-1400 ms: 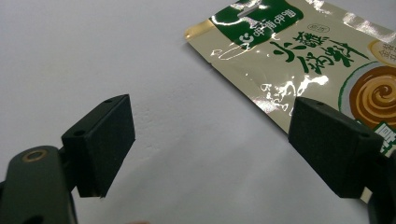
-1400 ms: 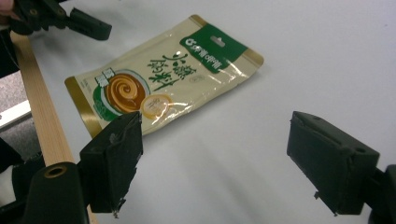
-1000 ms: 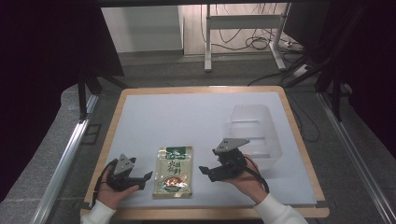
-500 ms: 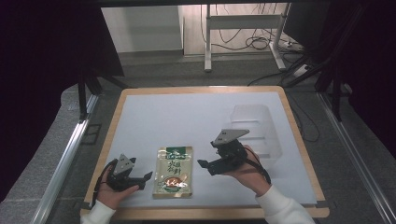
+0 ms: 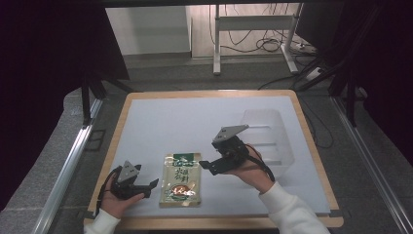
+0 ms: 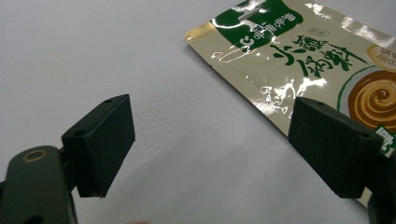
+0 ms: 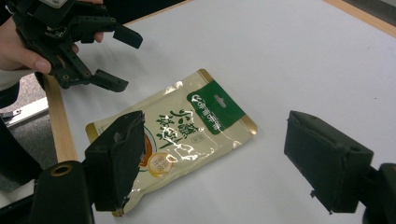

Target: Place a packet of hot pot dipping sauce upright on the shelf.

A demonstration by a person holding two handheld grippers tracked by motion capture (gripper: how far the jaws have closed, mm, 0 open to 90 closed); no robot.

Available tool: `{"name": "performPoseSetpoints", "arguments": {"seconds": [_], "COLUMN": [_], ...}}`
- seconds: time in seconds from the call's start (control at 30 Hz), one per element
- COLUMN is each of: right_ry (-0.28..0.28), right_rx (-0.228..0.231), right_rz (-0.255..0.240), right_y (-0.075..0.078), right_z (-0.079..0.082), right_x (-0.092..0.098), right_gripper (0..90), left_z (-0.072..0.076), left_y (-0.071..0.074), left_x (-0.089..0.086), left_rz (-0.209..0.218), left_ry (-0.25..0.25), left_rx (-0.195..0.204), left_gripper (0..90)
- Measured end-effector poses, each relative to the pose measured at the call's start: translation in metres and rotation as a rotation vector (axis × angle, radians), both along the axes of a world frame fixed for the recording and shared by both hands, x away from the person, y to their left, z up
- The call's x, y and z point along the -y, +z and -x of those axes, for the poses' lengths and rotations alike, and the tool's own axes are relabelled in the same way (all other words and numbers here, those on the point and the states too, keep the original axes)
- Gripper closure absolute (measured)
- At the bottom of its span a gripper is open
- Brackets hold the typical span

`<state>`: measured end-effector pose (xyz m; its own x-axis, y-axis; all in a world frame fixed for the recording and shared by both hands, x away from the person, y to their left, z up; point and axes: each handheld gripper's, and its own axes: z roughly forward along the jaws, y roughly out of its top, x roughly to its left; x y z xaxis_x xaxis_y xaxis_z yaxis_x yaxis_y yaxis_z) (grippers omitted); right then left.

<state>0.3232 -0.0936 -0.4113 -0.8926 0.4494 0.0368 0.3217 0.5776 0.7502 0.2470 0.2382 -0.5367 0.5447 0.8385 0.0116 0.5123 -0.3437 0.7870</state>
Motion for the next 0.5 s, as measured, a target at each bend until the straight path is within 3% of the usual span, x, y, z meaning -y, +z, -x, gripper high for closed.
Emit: {"name": "performPoseSetpoints", "arguments": {"seconds": [0.5], "right_ry": [0.018], "right_rx": [-0.031], "right_rz": [0.012], "right_y": [-0.011], "right_z": [-0.019], "right_x": [-0.022], "right_gripper": [20.8], "left_z": [0.0], "left_y": [0.0], "left_x": [0.001], "left_rz": [-0.007], "left_ry": [-0.004], "left_rx": [-0.001], "left_gripper": [14.7]}}
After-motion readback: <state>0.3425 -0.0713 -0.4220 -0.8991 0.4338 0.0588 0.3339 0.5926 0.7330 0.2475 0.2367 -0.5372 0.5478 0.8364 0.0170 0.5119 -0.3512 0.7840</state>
